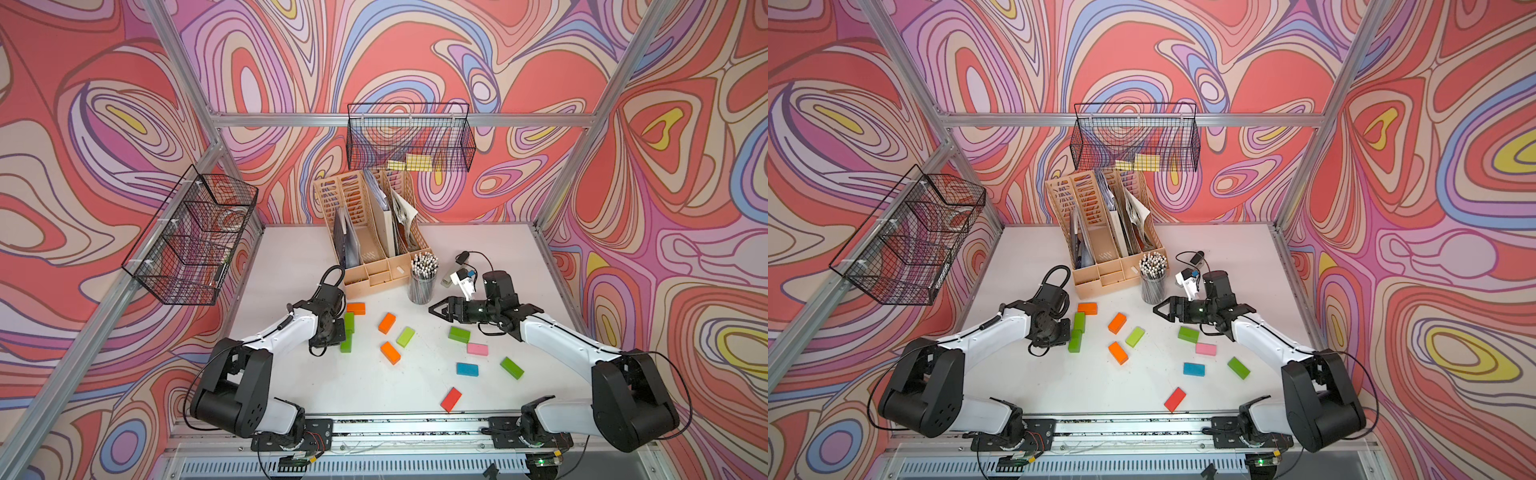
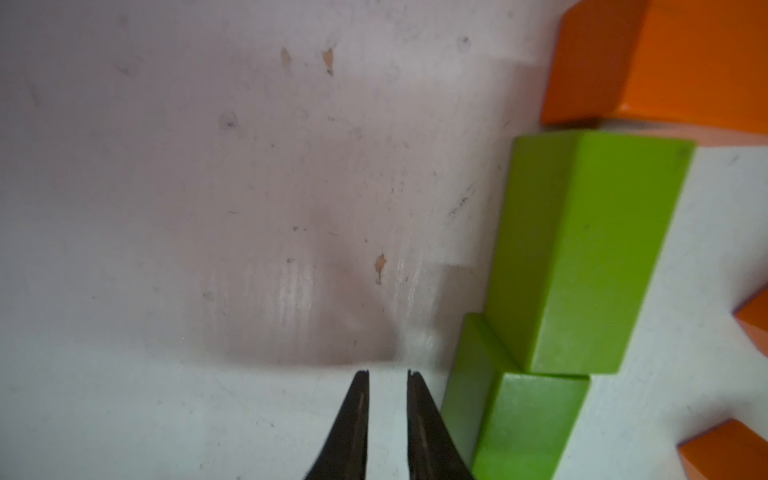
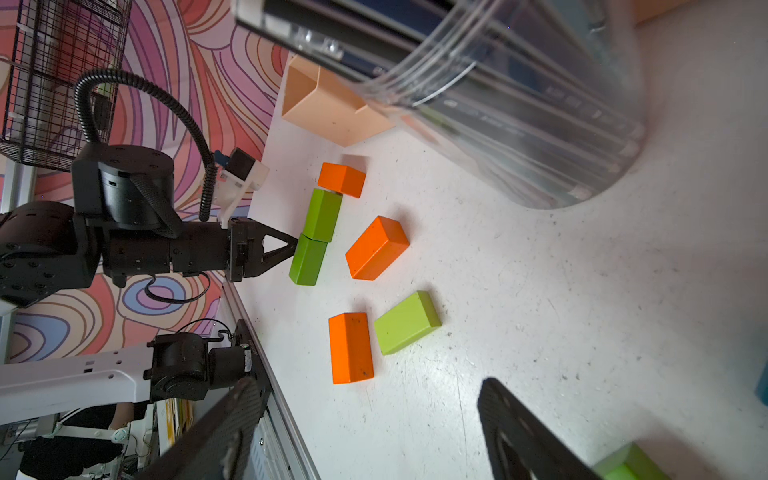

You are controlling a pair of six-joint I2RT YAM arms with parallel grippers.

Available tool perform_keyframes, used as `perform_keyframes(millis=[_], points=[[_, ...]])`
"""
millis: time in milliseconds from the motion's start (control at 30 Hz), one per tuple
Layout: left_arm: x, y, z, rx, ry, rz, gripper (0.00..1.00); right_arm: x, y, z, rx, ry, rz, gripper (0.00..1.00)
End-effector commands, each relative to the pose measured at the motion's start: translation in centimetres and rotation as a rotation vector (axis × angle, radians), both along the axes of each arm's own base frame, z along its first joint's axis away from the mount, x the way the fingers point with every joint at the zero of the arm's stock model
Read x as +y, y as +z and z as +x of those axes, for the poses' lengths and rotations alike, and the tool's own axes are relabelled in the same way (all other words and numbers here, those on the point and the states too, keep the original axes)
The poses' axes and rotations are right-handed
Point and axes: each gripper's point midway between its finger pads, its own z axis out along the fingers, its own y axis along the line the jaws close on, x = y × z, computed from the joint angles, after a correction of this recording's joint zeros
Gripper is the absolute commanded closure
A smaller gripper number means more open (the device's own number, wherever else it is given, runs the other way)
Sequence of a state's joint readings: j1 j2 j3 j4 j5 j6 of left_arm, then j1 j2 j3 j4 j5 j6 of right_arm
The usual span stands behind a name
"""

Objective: Assemble the letter c with building blocks
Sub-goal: Adjust the building block at the center of the board.

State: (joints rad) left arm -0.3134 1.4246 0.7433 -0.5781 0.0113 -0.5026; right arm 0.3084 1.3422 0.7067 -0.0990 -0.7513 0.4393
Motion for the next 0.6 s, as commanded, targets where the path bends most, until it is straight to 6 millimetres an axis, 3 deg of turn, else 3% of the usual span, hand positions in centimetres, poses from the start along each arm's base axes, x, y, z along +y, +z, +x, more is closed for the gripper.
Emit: perform_keyframes(millis=[0,567], points=[[-0.6,0.4,-0.9,0.005,0.003,-0.046,0.8,0.0,0.6,-0.1,-0.027,-0.003,0.006,0.14],[-1.8,0.5,-0.4,-0.018,-0.023,-0.112,0.81,0.0,0.4,-0.2,-0.023,-0.002,0.009,0.14]])
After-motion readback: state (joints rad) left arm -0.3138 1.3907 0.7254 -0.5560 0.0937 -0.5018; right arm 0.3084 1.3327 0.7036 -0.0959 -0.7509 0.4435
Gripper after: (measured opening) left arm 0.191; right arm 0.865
